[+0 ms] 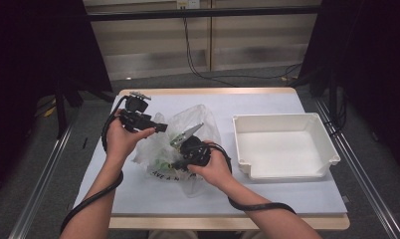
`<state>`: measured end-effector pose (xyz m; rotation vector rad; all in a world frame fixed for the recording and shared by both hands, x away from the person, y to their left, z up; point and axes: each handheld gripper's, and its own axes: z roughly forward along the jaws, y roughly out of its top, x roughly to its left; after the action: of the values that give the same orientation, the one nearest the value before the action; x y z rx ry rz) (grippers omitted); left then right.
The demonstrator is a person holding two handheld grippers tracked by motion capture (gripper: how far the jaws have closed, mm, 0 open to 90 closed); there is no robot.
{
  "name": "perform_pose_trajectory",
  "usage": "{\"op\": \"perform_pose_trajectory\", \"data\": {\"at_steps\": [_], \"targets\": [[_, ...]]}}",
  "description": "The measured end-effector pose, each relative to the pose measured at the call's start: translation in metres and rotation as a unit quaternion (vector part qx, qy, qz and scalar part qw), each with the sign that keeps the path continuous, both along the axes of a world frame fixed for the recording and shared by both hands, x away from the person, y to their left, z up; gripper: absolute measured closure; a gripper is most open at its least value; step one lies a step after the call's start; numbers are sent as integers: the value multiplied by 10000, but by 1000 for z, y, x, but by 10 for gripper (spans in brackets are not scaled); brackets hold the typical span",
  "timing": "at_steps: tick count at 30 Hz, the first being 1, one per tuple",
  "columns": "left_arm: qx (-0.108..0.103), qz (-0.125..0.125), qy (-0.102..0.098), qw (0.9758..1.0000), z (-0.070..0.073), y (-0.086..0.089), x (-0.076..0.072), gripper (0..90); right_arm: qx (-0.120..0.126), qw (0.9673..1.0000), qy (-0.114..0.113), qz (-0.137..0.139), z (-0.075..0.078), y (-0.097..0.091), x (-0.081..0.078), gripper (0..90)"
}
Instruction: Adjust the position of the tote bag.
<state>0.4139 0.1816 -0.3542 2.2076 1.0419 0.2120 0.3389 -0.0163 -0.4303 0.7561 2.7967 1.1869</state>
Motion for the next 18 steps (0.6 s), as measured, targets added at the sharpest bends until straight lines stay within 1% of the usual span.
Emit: {"op": "perform_pose_trajectory", "data": {"at_steps": [1,2,3,4,5,6,7,8,9,11,12,16,17,18], "targets": [[-21,-27,9,10000,-1,0,0,497,43,10000,57,-8,0,2,-1,776],[-92,55,36,9999,-1,1,0,613,29,10000,3,31,0,4,-2,775],[-103,54,68,9999,0,3,1,703,3,10000,-48,17,0,6,-3,776],[-124,49,85,9999,-1,5,2,765,4,10000,-58,63,-1,9,-3,777],[-29,87,76,9999,0,6,3,798,1,9999,-26,98,-2,11,-4,791],[7,113,33,9999,-1,7,4,829,-4,9999,-30,140,-4,14,-6,799],[-14,119,52,9999,-1,10,6,847,7,9998,-26,199,-5,17,-7,815],[-106,314,43,9994,-2,9,6,850,7,9997,-20,259,-7,19,-9,829],[6,316,79,9995,-2,11,8,854,19,9995,-25,316,-10,21,-11,838],[-33,391,127,9991,-4,14,12,861,-50,9993,23,372,-13,25,-14,857],[25,440,93,9990,-4,15,13,864,-64,9991,37,406,-15,26,-16,861],[68,545,111,9984,-9,18,19,875,-108,9986,40,525,-21,31,-20,870],[-36,782,63,9969,-12,16,20,876,-139,9983,15,572,-22,32,-21,875],[142,645,60,9978,-11,19,22,879,-171,9980,23,602,-23,33,-22,875]]}}
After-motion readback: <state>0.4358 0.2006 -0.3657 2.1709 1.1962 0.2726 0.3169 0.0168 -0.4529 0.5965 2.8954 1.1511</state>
